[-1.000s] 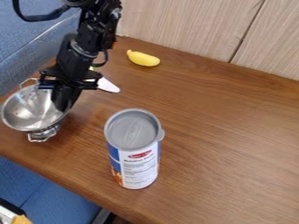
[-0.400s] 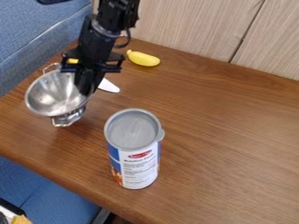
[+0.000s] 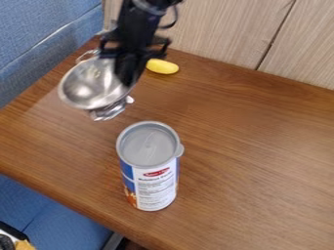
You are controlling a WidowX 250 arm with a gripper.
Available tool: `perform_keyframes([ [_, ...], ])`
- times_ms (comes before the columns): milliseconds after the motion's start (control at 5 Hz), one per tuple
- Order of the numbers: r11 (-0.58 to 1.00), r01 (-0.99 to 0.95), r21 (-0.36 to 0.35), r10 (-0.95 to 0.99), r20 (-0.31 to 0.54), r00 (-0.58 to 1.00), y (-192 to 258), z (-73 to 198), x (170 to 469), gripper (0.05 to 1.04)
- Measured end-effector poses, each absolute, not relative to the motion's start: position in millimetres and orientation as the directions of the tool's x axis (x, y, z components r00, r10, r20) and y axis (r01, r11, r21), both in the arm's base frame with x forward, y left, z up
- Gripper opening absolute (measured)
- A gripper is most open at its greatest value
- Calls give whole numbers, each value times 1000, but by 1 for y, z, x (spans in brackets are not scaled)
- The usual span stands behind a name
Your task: Put the strainer to the upper right corner of the table
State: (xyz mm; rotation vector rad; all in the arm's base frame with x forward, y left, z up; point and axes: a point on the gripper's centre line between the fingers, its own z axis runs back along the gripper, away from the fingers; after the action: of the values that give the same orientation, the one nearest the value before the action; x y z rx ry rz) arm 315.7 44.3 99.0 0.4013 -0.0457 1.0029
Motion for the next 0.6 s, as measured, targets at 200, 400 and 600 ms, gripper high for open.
perform_keyframes([
  [200,498,-816,294,797,215,564,9,100,336,78],
  [400,519,-803,293,786,205,583,-25,95,354,78],
  [600,544,-775,320,757,212,619,-57,82,369,78],
])
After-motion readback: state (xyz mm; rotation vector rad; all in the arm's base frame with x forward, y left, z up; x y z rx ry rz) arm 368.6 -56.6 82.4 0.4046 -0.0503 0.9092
